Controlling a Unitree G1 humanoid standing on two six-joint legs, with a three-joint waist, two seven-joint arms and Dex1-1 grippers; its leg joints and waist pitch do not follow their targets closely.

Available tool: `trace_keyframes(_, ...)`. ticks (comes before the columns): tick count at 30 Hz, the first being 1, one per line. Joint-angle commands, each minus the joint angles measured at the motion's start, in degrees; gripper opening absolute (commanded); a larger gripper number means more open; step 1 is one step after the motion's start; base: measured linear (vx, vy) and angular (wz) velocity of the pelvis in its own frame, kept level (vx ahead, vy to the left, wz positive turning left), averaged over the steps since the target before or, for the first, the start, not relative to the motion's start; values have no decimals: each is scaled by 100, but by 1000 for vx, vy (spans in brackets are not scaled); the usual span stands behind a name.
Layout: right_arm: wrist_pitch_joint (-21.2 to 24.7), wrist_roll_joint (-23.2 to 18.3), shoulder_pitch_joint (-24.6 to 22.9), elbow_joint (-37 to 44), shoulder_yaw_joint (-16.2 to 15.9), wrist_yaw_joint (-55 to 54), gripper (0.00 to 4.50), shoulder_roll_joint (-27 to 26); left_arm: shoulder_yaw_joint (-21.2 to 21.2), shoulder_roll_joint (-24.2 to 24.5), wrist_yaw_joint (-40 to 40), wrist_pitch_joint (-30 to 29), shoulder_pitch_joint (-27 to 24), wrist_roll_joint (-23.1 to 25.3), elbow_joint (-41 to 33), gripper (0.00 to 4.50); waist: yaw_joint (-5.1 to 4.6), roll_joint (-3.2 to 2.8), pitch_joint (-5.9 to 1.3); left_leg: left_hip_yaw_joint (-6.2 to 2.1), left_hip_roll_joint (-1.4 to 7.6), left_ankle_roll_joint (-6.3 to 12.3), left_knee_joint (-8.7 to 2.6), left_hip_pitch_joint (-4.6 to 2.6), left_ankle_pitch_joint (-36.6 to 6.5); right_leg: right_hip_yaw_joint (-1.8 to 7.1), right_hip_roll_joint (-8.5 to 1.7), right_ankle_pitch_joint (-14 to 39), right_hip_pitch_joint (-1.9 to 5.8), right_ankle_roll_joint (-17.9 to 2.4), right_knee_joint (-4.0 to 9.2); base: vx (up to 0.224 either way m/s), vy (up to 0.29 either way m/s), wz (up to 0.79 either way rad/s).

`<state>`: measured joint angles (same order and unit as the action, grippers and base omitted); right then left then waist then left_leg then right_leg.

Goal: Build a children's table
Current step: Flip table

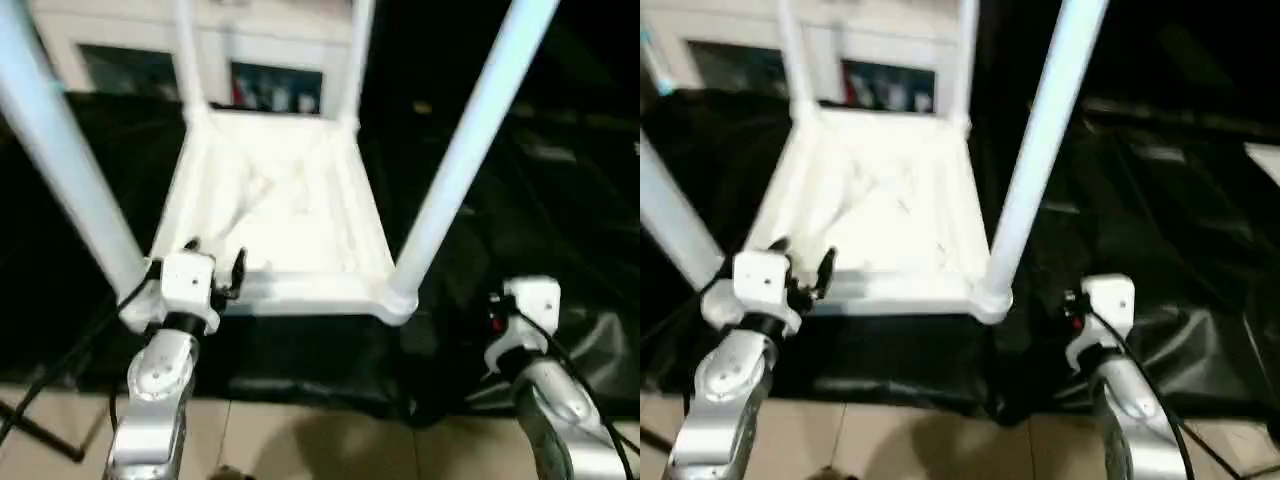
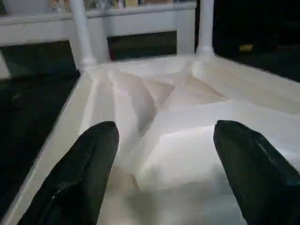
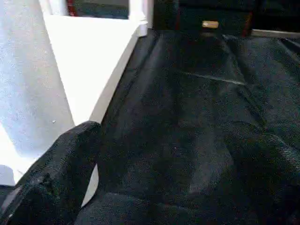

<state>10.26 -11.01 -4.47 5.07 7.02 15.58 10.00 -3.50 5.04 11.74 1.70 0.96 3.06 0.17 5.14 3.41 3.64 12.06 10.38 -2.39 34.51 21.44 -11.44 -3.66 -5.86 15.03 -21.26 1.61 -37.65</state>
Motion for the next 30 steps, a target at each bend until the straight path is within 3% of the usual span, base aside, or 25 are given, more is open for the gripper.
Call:
trace_keyframes(1, -88, -67, -67, 102, 127, 49, 450, 54, 153, 89, 421, -30, -140, -262, -160, 368, 70, 2, -231, -424, 239, -166, -223, -14, -1560, 418, -808, 4719, 66, -31, 1126, 43, -32, -23)
trace_keyframes(2, -116, -134, -153, 154, 169, 122, 450, 82, 258, 186, 879, -167, -358, -609, -367, 368, 89, -21, -272, -432, 269, -176, -396, 51, -1236, 326, -670, 4093, 144, -76, 1017, 24, 7, -18)
trace_keyframes(3, -116, -134, -153, 154, 169, 122, 450, 82, 258, 186, 879, -167, -358, -609, -367, 368, 89, -87, -254, -421, 290, -253, -515, 39, -1426, 223, -444, 3265, 80, -231, 911, 24, 7, -18)
trace_keyframes(4, -126, -200, -229, 209, 185, 220, 450, 113, 343, 268, 1215, -327, -549, -867, -546, 368, 78, -113, -257, -418, 319, -283, -549, -4, -1648, 218, -394, 2956, 53, -301, 885, 0, 0, 0)
trace_keyframes(5, -133, -245, -277, 242, 194, 288, 450, 134, 397, 316, 1411, -432, -669, -1022, -657, 368, 55, -148, -231, -421, 343, -332, -595, -55, -2169, 250, -358, 2536, 15, -511, 857, 0, 0, 0)
trace_keyframes(7, -126, -319, -398, 331, 136, 493, 450, 210, 492, 427, 1465, -576, -878, -953, -771, 368, 39, -120, -252, -437, 335, -322, -629, 6, -2184, 247, -341, 2254, 103, -522, 818, 0, 0, 0)
trace_keyframes(8, -71, -423, -536, 497, -17, 800, 450, 318, 491, 475, 1440, -631, -1011, -905, -825, 405, 41, -119, -240, -433, 338, -283, -638, 9, -2162, 249, -334, 2170, 107, -511, 820, 0, 0, 0)
trace_keyframes(12, 123, -740, -875, 928, -473, 1671, 450, 647, 203, 378, 1168, -765, -1308, -1043, -934, 411, 65, -104, -263, -397, 355, -76, -614, -19, -1959, 286, -331, 1760, 113, -598, 813, 0, 0, 0)
trace_keyframes(15, 232, -900, -960, 1081, -803, 2152, 450, 856, 53, 342, 1144, -656, -1702, -1192, -1029, 439, 41, -31, -261, -424, 343, -51, -635, 60, -1906, 263, -339, 1748, 172, -556, 798, 0, 0, 0)
trace_keyframes(16, 308, -981, -959, 1123, -937, 2338, 450, 915, 26, 316, 1215, -604, -2007, -1367, -1201, 447, 45, -29, -275, -428, 350, -38, -616, 49, -1842, 272, -345, 1654, 165, -539, 791, 53, 0, -14)
trace_keyframes(18, 373, -1049, -958, 1178, -1082, 2589, 450, 1010, -26, 315, 1264, -573, -2437, -1555, -1528, 447, 46, -26, -294, -425, 359, -16, -609, 27, -1724, 281, -311, 1266, 155, -574, 765, 67, -3, -10)
trace_keyframes(19, 404, -1088, -948, 1188, -1132, 2694, 450, 1050, -103, 292, 1189, -459, -2614, -1539, -1651, 448, 49, 35, -291, -415, 367, 24, -607, 37, -1663, 280, -300, 988, 170, -623, 750, 69, 0, -7)
trace_keyframes(21, 450, -1150, -907, 1175, -1178, 2820, 450, 1089, -309, 152, 981, -303, -2824, -1560, -1795, 448, 65, 29, -340, -398, 364, 118, -559, -3, -1397, 276, -273, 357, 188, -688, 695, 74, 5, -4)
trace_keyframes(22, 488, -1191, -891, 1165, -1179, 2851, 450, 1089, -381, 88, 906, -253, -2862, -1567, -1827, 448, 92, 61, -365, -371, 356, 229, -506, -45, -1071, 279, -247, -252, 186, -747, 668, 79, 6, 3)
trace_keyframes(23, 586, -1281, -859, 1141, -1186, 2889, 450, 1075, -492, -11, 750, -99, -2881, -1508, -1857, 448, 111, 44, -360, -379, 358, 317, -504, -38, -865, 273, -230, -696, 197, -821, 630, 55, 6, 3)
trace_keyframes(25, 563, -1215, -781, 1004, -1304, 2961, 450, 1088, -588, -173, 600, 150, -3015, -1521, -2010, 448, 164, 43, -342, -367, 363, 338, -503, -60, -861, 265, -228, -776, 186, -837, 639, 27, 3, 2)
trace_keyframes(26, 542, -1189, -754, 957, -1344, 2984, 450, 1098, -584, -213, 583, 212, -3085, -1566, -2077, 448, 213, 61, -320, -360, 378, 284, -530, -68, -1066, 266, -249, -563, 200, -829, 657, 0, 0, 0)
trace_keyframes(27, 501, -1126, -640, 815, -1375, 2958, 450, 1065, -591, -292, 400, 414, -3174, -1403, -2151, 448, 229, 131, -304, -358, 380, 272, -541, -59, -1174, 265, -254, -385, 204, -793, 680, 0, 0, 0)
trace_keyframes(28, 493, -1113, -612, 784, -1379, 2946, 450, 1055, -598, -303, 348, 460, -3184, -1348, -2156, 448, 255, 94, -296, -369, 384, 183, -572, -60, -1380, 270, -269, -29, 206, -725, 703, 0, 0, 0)
trace_keyframes(30, 430, -1061, -518, 676, -1367, 2879, 450, 988, -670, -400, 98, 683, -3178, -1163, -2198, 448, 295, 100, -259, -361, 385, 9, -601, -96, -1758, 295, -277, 601, 166, -572, 768, 0, 0, 0)
